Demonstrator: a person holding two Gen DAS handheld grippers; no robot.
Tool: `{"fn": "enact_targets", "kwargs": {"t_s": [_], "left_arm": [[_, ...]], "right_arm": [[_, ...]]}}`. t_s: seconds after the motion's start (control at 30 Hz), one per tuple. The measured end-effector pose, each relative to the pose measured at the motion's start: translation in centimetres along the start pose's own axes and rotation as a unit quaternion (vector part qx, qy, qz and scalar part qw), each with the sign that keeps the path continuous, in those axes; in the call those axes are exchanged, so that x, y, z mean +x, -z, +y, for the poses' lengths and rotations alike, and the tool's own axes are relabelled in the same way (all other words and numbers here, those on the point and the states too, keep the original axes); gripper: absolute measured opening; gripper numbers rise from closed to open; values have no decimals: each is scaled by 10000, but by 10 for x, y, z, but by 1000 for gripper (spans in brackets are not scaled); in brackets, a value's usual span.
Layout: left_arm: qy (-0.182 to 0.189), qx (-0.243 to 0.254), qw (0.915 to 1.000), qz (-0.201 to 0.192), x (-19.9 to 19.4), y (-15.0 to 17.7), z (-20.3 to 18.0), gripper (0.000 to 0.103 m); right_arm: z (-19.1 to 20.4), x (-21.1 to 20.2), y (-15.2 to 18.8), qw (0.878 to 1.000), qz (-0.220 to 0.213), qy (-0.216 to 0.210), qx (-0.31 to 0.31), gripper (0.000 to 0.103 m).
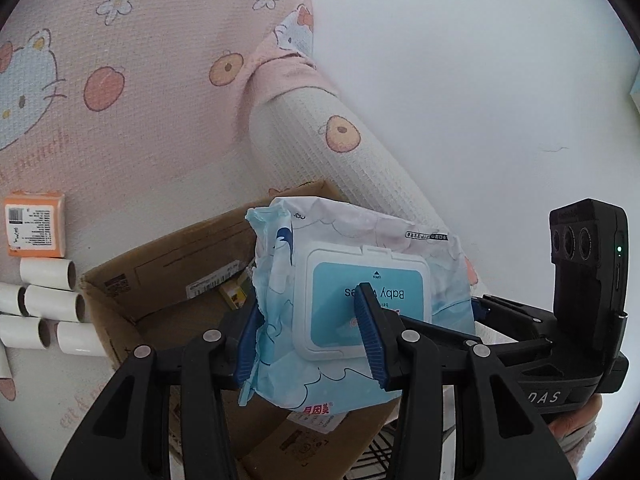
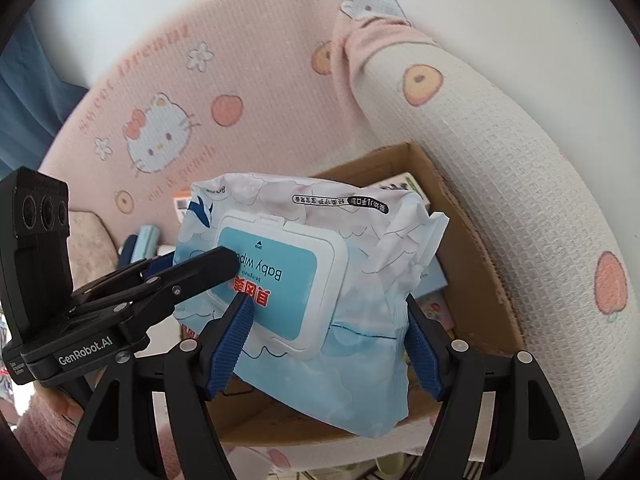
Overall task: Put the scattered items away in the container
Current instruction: 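Lift the baby wipes pack with both grippers and carry it over the carton, then lower the baby wipes pack with both grippers into the carton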
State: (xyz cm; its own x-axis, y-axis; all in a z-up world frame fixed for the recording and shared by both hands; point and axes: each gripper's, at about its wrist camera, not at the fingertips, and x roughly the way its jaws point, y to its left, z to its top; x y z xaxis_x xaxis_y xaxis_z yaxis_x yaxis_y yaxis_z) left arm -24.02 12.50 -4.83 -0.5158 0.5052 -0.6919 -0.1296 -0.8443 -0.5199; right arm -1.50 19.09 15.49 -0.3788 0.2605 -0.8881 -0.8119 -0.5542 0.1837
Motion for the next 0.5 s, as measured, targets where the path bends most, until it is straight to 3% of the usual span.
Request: {"fn": "enact_targets", "kwargs": {"t_s": [0.23, 0.37, 0.5], "left_arm": [[282, -681, 9960, 503, 40, 8, 16, 49], [256, -861, 9930, 770, 56, 16, 20, 49], [356, -1140, 9853, 1222, 78, 26, 26, 49]], "right_arm": [[-23, 22, -6, 9978, 587, 283, 85, 72], [-36, 39, -4, 9943, 1038, 259, 51, 72], [-48, 55, -4, 9876, 1534, 309, 117, 72]]}}
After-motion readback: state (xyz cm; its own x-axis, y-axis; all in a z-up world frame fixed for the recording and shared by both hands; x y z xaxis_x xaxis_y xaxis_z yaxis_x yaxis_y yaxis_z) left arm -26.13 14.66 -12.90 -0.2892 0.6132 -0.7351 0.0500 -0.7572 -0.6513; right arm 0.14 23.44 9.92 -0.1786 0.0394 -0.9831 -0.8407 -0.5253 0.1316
